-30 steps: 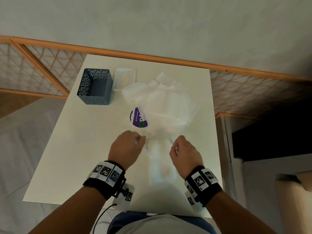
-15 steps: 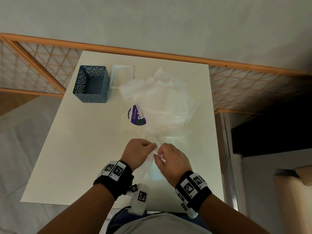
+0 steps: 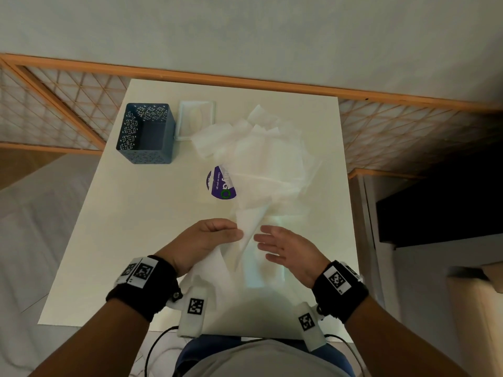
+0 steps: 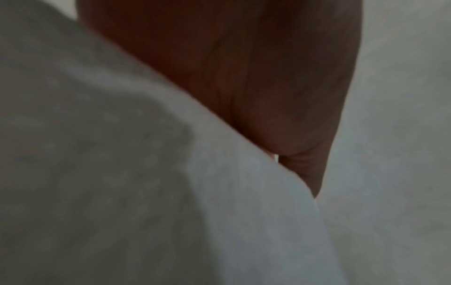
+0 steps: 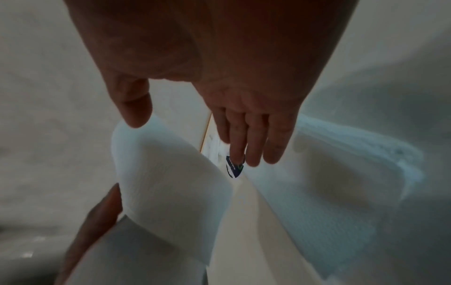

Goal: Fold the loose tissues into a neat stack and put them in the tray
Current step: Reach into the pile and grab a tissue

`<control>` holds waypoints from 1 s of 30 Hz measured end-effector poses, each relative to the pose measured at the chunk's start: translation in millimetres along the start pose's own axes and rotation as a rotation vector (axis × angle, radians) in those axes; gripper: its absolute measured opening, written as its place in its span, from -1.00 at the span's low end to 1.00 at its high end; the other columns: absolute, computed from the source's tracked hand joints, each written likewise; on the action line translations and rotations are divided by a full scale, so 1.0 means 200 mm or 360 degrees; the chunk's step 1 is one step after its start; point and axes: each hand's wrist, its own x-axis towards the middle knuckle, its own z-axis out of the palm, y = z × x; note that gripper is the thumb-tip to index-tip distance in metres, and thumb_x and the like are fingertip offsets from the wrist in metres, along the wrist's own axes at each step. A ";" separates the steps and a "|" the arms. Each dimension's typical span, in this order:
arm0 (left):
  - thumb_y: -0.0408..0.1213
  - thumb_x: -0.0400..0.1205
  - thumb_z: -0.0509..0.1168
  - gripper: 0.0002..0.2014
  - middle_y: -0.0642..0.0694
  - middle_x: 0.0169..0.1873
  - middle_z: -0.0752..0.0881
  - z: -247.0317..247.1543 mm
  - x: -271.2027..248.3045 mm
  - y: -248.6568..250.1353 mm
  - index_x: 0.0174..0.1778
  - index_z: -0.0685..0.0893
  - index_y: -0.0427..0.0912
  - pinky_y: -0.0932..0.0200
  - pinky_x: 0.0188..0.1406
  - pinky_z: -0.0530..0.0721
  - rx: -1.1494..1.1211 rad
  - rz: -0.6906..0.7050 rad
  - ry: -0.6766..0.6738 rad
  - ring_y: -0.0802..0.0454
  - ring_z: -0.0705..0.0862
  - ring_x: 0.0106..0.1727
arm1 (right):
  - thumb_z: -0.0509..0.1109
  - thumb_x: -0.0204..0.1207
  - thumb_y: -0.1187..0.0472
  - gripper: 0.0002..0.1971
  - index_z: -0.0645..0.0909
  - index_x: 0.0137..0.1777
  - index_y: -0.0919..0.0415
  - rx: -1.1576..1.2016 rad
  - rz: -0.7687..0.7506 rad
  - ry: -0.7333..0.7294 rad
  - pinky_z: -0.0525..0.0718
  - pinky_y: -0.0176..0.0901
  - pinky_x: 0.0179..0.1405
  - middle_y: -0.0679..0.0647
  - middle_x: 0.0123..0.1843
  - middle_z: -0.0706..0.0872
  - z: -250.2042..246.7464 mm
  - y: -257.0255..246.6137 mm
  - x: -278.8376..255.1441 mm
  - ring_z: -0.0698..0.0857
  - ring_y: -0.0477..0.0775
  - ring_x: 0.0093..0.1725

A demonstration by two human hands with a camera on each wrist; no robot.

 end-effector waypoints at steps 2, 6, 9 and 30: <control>-0.28 0.63 0.55 -0.92 -0.09 -0.16 0.83 -0.02 0.03 -0.03 -0.18 0.89 -0.06 0.12 -0.09 0.70 -0.0041 -0.0106 0.0008 0.00 0.77 -0.23 | 0.36 0.59 -0.11 -0.48 0.64 0.50 0.07 0.0003 0.0002 -0.0093 0.56 0.06 0.54 0.02 0.38 0.81 0.01 0.00 -0.01 0.73 0.04 0.44; -0.23 0.49 0.58 -0.93 -0.15 -0.26 0.77 -0.02 0.06 -0.09 -0.18 0.87 -0.12 0.17 -0.24 0.67 -0.0004 -0.0275 -0.0025 -0.04 0.71 -0.33 | 0.48 0.45 0.00 -0.46 0.66 0.47 -0.08 -0.0059 -0.0090 -0.0054 0.49 0.09 0.61 -0.14 0.37 0.79 0.02 0.03 0.00 0.67 0.00 0.48; -0.19 0.43 0.48 -0.92 -0.13 -0.36 0.62 0.01 0.06 -0.12 -0.28 0.77 -0.11 0.19 -0.35 0.55 0.0050 -0.0314 -0.0127 -0.02 0.59 -0.39 | 0.52 0.29 0.02 -0.28 0.60 0.54 -0.23 -0.0076 -0.0091 -0.0105 0.45 0.01 0.62 -0.20 0.50 0.67 -0.01 0.04 0.02 0.59 -0.06 0.53; -0.15 0.66 0.52 -0.80 0.19 -0.56 0.69 0.03 0.32 -0.36 -0.27 0.84 -0.11 0.20 -0.28 0.57 0.0745 -0.0101 0.0553 0.17 0.61 -0.44 | 0.50 0.64 0.08 -0.76 0.60 -0.12 0.22 -0.0959 -0.0218 0.0569 0.71 0.00 -0.22 0.05 -0.31 0.67 -0.09 0.18 0.16 0.65 0.08 -0.32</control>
